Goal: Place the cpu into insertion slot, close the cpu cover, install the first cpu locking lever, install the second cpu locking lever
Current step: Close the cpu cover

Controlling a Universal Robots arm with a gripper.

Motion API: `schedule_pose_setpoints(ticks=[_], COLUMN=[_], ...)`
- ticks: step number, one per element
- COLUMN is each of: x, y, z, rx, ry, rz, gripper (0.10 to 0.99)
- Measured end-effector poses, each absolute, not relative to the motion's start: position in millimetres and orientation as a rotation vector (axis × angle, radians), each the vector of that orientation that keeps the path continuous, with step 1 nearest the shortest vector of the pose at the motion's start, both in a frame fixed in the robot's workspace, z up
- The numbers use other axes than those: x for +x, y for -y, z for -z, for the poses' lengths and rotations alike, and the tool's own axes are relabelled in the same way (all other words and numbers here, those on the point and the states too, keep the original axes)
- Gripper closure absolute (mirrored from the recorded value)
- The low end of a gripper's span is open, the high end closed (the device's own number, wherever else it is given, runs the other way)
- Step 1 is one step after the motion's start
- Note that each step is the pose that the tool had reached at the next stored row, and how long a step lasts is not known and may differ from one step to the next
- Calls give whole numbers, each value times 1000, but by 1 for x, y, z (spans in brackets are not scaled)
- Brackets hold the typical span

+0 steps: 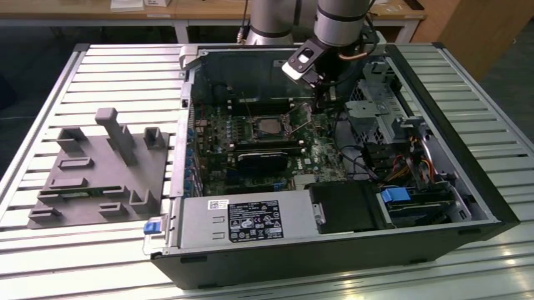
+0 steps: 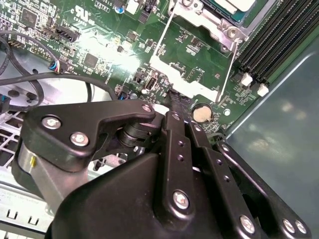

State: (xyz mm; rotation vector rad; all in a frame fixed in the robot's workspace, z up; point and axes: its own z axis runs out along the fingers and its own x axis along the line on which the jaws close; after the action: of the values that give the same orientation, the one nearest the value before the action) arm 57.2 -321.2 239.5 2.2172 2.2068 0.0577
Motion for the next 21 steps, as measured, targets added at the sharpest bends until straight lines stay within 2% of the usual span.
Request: schedule_pose_setpoints(ticks=[21], x=[52], y=[321], z=[-247], rx=[2213], ry=[-2203], rz=[-65], gripper=[980])
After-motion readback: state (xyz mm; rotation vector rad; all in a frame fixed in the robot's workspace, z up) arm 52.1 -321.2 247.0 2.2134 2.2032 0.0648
